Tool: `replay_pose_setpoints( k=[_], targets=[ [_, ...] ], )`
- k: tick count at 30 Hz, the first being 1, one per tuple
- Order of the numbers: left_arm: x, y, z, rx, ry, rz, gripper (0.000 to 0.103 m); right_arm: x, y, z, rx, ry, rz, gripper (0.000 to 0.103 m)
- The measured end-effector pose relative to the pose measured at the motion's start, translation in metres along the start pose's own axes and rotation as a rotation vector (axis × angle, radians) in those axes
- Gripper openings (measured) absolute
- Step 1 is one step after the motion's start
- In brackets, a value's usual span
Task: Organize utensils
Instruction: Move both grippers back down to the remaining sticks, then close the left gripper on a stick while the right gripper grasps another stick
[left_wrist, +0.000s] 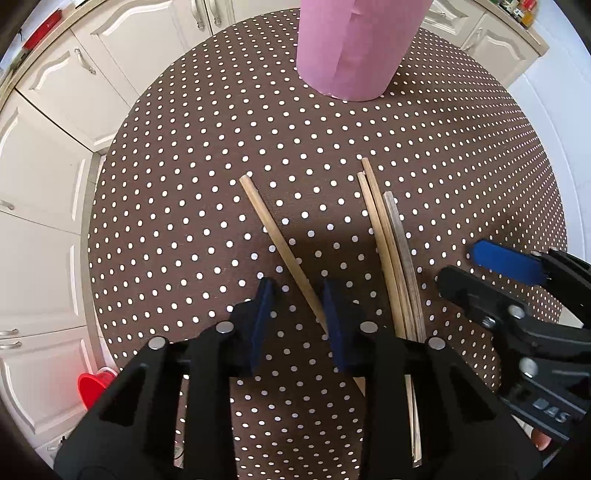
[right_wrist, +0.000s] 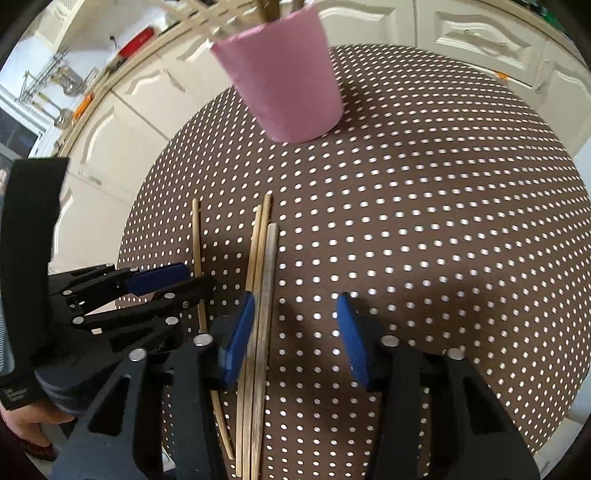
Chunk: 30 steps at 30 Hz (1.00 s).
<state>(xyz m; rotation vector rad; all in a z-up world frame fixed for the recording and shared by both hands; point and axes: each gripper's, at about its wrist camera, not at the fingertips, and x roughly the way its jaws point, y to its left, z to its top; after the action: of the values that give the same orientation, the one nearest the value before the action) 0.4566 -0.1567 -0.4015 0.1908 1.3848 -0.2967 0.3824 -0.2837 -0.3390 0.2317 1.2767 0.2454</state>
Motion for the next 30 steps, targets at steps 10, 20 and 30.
replay_pose_setpoints(
  k=[10, 20, 30],
  targets=[
    [-0.007, 0.037, -0.018, -0.013, -0.014, -0.046, 0.015, 0.019, 0.012, 0.009, -0.036, 0.067, -0.009, 0.023],
    [0.013, 0.070, 0.016, -0.090, -0.001, -0.059, 0.015, 0.034, 0.030, 0.030, -0.086, 0.129, -0.067, 0.020],
    [0.010, 0.057, 0.022, -0.052, -0.016, -0.064, 0.006, 0.047, 0.044, 0.047, -0.093, 0.145, -0.096, 0.006]
  ],
)
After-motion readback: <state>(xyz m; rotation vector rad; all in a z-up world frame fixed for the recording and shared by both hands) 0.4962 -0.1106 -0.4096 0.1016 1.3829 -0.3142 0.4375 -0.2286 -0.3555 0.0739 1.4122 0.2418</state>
